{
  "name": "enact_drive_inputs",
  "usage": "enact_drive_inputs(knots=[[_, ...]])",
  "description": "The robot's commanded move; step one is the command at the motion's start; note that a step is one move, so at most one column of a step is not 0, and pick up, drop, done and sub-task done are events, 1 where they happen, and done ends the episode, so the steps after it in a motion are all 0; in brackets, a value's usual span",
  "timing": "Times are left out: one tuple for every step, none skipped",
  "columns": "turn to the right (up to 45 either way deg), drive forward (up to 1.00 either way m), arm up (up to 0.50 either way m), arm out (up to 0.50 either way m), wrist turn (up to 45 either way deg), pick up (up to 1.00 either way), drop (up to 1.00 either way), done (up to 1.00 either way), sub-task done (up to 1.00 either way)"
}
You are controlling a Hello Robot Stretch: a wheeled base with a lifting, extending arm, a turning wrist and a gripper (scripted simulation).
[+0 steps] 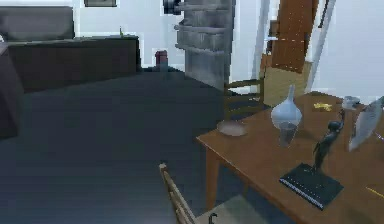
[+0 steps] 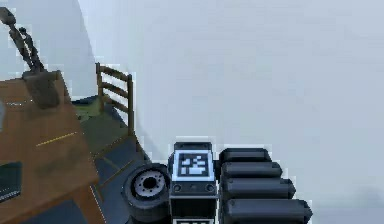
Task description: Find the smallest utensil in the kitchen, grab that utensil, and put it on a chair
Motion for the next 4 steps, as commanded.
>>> enact_drive_inputs(knots=[[-33.0, 0.00, 0.00, 0.00, 0.0, 0.00, 0.00, 0.00, 0.00], [0.0, 0.30, 0.00, 0.00, 0.0, 0.00, 0.00, 0.00, 0.00], [12.0, 0.00, 0.00, 0.00, 0.0, 0.00, 0.00, 0.00, 0.00], [0.0, 0.45, 0.00, 0.00, 0.0, 0.00, 0.00, 0.00, 0.00]])
